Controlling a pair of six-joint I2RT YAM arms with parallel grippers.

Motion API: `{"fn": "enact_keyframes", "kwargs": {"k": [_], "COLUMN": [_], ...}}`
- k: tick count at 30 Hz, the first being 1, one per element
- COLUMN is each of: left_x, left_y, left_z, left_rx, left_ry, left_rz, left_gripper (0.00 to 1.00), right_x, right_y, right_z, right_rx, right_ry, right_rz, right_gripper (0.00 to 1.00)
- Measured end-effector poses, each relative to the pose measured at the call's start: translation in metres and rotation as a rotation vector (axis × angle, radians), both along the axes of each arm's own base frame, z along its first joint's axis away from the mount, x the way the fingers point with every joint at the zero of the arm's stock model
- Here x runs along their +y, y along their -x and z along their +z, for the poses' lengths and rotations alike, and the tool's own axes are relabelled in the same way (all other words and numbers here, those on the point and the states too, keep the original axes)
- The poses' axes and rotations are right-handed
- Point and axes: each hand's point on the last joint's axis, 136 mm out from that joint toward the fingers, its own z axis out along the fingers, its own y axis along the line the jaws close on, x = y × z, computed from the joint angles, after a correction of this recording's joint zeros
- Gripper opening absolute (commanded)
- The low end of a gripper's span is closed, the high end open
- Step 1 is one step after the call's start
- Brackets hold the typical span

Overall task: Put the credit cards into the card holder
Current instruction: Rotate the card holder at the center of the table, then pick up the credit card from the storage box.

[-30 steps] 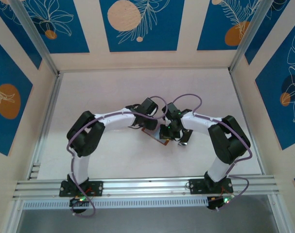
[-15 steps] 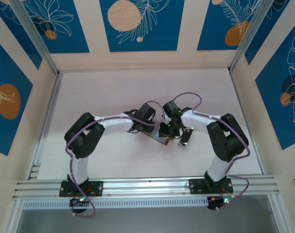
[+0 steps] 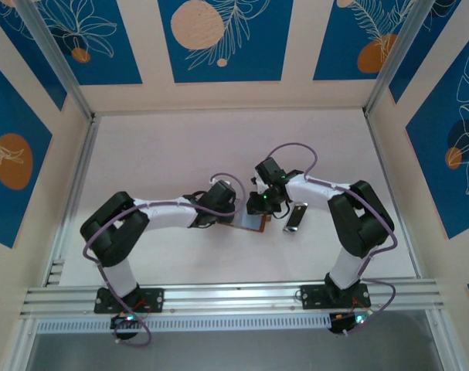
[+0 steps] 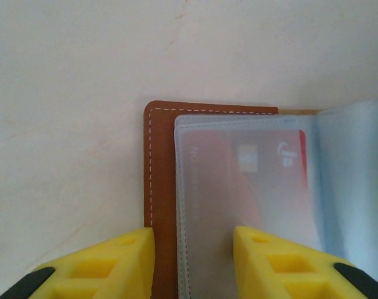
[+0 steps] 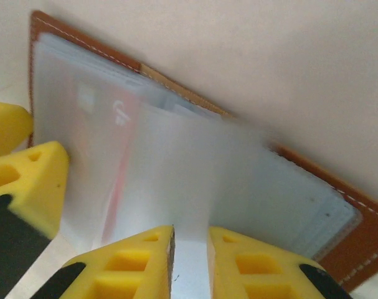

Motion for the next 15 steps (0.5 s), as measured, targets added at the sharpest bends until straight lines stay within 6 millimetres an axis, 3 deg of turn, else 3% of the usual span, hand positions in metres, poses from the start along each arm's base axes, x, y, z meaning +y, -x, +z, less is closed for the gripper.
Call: {"fn": "enact_keyframes", "kwargs": {"k": [2,4,6,8,11,15], "left_x": [0.002,0.003,0.003,0.003,0.003,0.003], "left_y": [0.001,0.002,0.002,0.002,0.002,0.002], "left_z": [0.0,0.0,0.0,0.0,0.0,0.0], "left_rx": [0.003,0.006,0.006,0.004,0.003,0.003], "left_ry": [0.005,0.004,0.004,0.003,0.001,0.001], "left_rz": [0.012,0.019,0.021,0.023,0.023,0.023], "left_gripper": [0.37,0.37,0.37,0.37,0.37,0.37], "right_x": [-0.004,-0.017,-0.042,-0.077,-0.125,-0.154], "right_y": [-0.004,-0.013,-0.023,-0.028,-0.013,0.022], "right_z": [0.021,0.057,0.085,0.099,0.086,0.054], "right_rx": [-0.049,-0.122,-0.182,-0.219,-0.186,-0.084], "right_ry": [-0.016,-0.054,-0.091,-0.111,-0.103,-0.095], "right_rz": [-0.027,-0.1,-0.208,-0.342,-0.518,-0.649], "right_gripper": [0.33,0.33,0.3,0.27,0.27,0.28]}}
